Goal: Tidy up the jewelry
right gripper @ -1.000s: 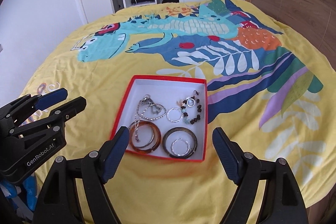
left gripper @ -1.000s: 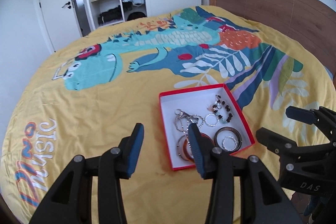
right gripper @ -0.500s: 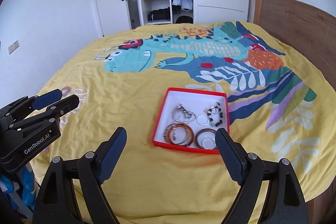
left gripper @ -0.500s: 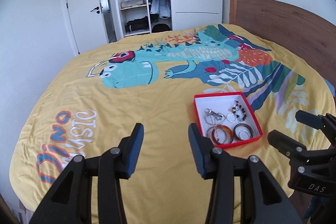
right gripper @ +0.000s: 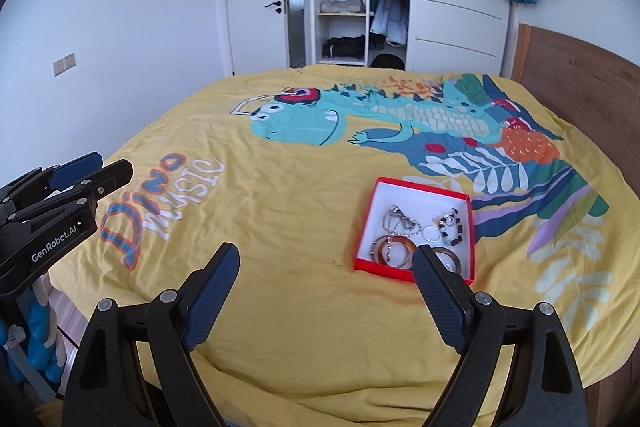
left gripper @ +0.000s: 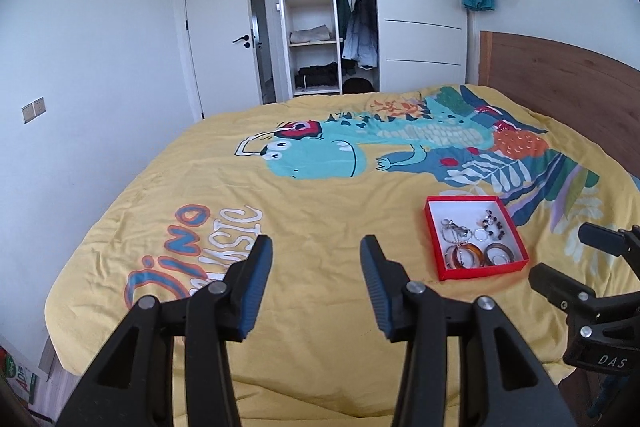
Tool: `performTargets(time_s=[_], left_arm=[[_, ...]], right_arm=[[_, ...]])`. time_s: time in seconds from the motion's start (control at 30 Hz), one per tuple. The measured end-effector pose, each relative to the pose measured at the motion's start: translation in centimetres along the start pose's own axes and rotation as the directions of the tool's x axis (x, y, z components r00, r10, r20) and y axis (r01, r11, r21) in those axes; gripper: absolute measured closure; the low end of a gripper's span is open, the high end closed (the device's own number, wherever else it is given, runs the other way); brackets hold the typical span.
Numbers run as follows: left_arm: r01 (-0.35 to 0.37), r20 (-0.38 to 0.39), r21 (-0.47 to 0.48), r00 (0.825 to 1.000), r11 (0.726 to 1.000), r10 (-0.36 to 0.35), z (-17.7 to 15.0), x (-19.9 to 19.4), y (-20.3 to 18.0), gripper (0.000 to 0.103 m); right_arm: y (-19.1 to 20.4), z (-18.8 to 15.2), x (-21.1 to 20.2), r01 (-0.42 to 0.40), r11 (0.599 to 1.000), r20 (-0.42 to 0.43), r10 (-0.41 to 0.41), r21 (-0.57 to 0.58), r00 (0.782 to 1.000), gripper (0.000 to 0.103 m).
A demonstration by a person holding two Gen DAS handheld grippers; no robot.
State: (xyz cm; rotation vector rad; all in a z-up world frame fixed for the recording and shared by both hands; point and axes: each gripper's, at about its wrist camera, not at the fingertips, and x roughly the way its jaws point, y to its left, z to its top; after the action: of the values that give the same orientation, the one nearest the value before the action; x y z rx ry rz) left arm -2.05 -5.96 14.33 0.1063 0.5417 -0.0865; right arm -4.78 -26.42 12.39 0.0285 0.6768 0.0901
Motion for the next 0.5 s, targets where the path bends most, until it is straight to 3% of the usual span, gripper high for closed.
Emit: performTargets(time_s=[0.27,0.5], left_arm=[[-0.033,-0.006,-0.030,0.999,0.999,0.033,-2.3,-3.2,2.8,0.059],[-0.047,-0.038,-0.055,0.998,0.997,0.045,-3.8,-4.4,4.9,0.058]], right_arm=[[3.5,-1.4,-3.2,0.009,0.999,0.048,-0.006,-0.051,0.999,0.014],[5.1,-2.1,-5.7,0.099,0.994,0.117,-0.093,-0.046,0.989,0.011]])
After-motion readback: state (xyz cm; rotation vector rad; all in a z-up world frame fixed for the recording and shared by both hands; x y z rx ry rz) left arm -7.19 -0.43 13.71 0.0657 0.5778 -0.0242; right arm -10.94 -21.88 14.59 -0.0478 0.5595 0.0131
